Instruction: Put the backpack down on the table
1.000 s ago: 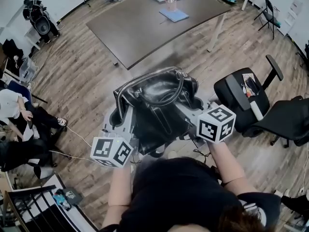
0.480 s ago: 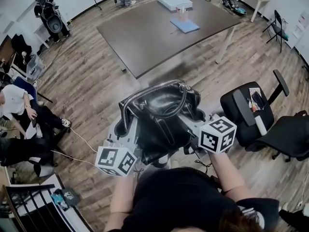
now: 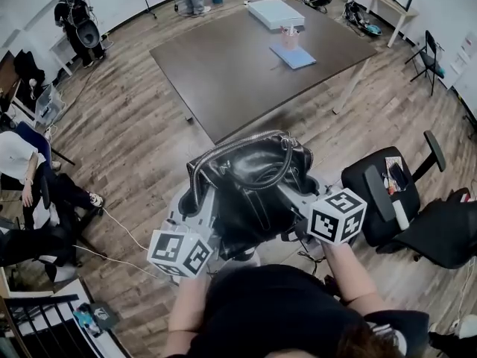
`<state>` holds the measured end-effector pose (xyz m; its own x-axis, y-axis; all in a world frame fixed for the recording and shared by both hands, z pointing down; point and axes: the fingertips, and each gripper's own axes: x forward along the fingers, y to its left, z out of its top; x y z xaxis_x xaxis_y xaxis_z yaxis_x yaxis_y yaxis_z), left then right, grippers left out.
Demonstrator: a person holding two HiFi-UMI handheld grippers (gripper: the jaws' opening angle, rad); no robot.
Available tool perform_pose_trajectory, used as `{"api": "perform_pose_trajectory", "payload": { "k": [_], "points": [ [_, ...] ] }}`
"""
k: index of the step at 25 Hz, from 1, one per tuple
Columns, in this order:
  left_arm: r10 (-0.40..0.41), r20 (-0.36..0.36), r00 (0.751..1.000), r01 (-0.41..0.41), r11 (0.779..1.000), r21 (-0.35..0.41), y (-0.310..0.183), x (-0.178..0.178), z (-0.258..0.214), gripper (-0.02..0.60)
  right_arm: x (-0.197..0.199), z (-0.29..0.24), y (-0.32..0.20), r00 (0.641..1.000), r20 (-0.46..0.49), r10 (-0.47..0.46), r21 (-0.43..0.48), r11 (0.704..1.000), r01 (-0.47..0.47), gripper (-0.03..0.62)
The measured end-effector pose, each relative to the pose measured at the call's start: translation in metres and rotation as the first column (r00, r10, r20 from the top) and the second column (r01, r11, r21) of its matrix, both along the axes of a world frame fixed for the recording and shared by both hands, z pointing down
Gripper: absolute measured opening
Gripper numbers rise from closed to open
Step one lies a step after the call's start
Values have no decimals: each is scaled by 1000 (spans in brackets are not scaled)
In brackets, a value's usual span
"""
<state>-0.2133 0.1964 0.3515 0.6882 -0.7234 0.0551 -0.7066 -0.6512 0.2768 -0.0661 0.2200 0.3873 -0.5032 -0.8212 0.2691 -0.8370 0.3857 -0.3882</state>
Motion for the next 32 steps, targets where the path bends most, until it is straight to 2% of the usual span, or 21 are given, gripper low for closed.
{"api": "perform_pose_trajectory", "payload": {
  "k": [8, 17, 24, 32],
  "points": [
    [31, -5, 1000, -30, 999, 20, -62, -8, -21, 103, -9, -18, -59, 1000, 1, 22, 7, 1000, -22, 190],
    [85, -44, 995, -83, 995, 46, -121, -21, -37, 98, -22, -36, -119, 998, -20, 62, 27, 998, -62, 190],
    [115, -39, 993, -112, 992, 64, -157, -26, -45, 95, -27, -43, -152, 996, -21, 89, 21, 996, -89, 184],
    [98, -57, 994, -92, 991, 97, -188, -14, -63, 94, -14, -63, -188, 997, -31, 66, 62, 996, -64, 183]
  ]
}}
